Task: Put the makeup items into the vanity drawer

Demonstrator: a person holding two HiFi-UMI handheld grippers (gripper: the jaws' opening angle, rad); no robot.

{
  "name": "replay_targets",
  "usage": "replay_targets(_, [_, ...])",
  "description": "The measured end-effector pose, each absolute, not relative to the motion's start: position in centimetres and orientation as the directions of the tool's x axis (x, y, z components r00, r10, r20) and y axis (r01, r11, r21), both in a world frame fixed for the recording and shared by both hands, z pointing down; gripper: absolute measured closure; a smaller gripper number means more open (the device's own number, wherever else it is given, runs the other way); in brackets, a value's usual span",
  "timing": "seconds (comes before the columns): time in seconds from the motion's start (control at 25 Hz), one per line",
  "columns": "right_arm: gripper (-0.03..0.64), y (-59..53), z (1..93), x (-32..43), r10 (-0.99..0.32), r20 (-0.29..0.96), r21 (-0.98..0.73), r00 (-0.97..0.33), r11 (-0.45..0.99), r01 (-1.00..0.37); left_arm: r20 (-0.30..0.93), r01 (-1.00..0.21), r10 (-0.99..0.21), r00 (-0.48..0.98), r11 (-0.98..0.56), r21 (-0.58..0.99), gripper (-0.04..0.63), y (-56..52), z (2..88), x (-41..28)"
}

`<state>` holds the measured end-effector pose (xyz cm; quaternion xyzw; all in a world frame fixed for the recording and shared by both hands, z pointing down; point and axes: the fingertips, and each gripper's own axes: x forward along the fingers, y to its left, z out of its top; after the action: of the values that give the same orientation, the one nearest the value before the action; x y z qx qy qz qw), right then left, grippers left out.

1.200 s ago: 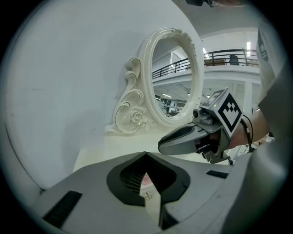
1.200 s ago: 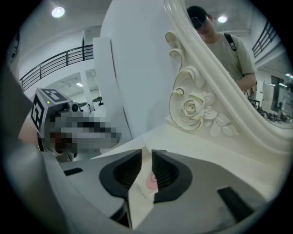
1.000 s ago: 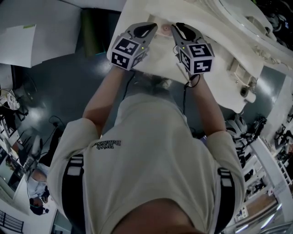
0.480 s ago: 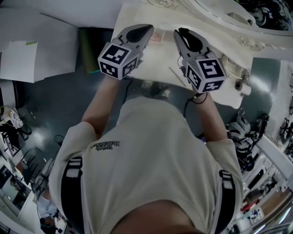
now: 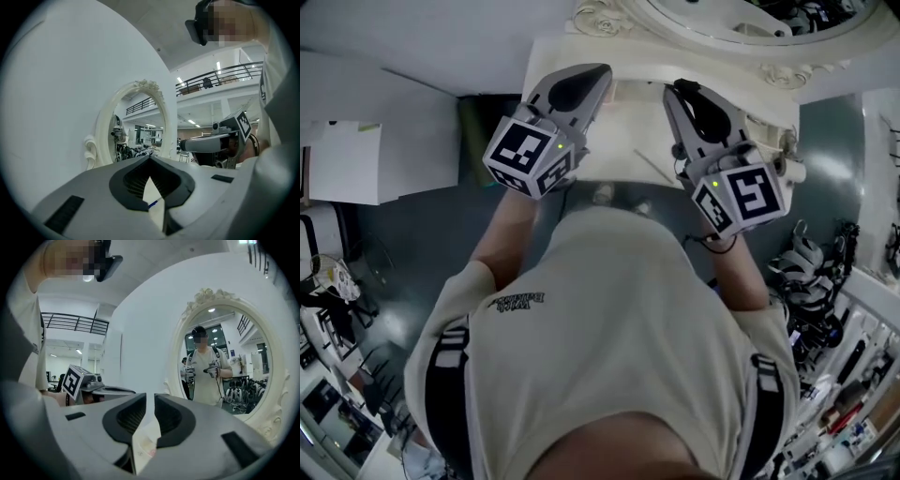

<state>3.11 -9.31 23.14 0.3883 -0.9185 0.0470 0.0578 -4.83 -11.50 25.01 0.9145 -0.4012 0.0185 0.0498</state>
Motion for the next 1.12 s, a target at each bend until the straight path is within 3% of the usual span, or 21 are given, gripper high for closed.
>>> replay_targets(0.36, [0.586,-3.8,20.2,7.3,-0.752,0.014,-0.077,-0.659,0.656,-0.751,0.028,-0.637,-0.637,0.770,-0.770,0.000,0.581,-7.8,22.3,1.2])
replay_targets(0.64, [0.609,-1.4,20.8,9.9,-0.796,0.006,-0.043,-0.605,0.604,-0.796,0.005,-0.601,-0.604,0.797,-0.794,-0.087,0.581,-4.2,21.6,3.8])
replay_targets(1.12, [0.609,-0.3,21.6,12.6,-0.816,0.021,-0.057,-0.577,0.575,-0.816,0.010,-0.598,-0.599,0.800,-0.800,-0.056,0.581,-2.6,21.9,5.3])
